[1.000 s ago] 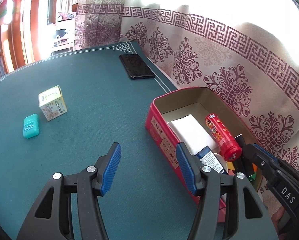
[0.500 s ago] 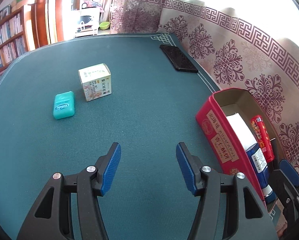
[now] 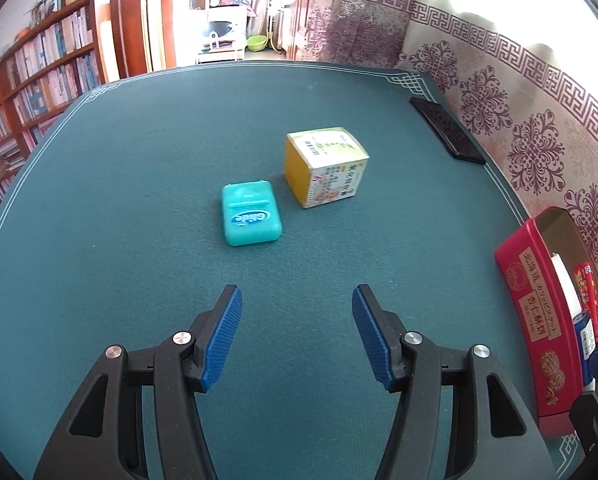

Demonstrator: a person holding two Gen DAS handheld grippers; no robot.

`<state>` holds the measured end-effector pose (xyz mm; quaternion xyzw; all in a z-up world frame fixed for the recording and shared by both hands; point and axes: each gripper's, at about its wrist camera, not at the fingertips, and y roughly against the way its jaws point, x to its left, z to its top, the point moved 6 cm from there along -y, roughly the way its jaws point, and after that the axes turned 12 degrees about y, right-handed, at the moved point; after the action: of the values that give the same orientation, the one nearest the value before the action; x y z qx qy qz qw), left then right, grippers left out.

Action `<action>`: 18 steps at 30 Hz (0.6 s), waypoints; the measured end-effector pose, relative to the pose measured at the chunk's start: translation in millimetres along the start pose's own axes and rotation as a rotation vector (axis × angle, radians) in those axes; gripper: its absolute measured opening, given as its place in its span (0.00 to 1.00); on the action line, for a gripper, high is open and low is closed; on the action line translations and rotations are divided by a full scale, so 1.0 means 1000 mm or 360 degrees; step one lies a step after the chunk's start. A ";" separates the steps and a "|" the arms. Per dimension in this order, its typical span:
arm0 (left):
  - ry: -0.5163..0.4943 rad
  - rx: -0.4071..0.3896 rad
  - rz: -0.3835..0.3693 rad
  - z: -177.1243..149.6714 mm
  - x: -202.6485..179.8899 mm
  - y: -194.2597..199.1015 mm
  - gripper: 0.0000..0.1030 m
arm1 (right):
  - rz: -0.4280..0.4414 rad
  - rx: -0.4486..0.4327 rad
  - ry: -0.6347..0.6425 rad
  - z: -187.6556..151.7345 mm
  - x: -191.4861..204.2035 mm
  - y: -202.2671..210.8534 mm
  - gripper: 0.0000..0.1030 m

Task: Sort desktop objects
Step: 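Withdraw both tools from the tin back over the table, then grasp the teal Glide floss box with the left tool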

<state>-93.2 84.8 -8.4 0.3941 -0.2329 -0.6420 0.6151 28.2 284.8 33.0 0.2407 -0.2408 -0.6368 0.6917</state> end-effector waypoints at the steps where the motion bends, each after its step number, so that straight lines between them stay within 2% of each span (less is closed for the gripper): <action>1: 0.0012 -0.0001 0.0016 0.004 0.005 -0.002 0.59 | 0.0002 -0.0001 0.0013 0.001 0.003 -0.001 0.84; 8: 0.0002 -0.0001 0.0107 0.030 0.014 -0.017 0.59 | 0.0030 0.0019 0.0061 0.005 0.016 -0.009 0.84; 18: 0.0001 0.0005 0.0152 0.047 0.012 -0.036 0.59 | 0.0040 0.0054 0.0092 0.011 0.019 -0.018 0.84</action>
<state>-151.4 69.4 -12.4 0.3837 -0.2525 -0.6113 0.6445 8.5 264.0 30.3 0.2677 -0.2345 -0.6168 0.7021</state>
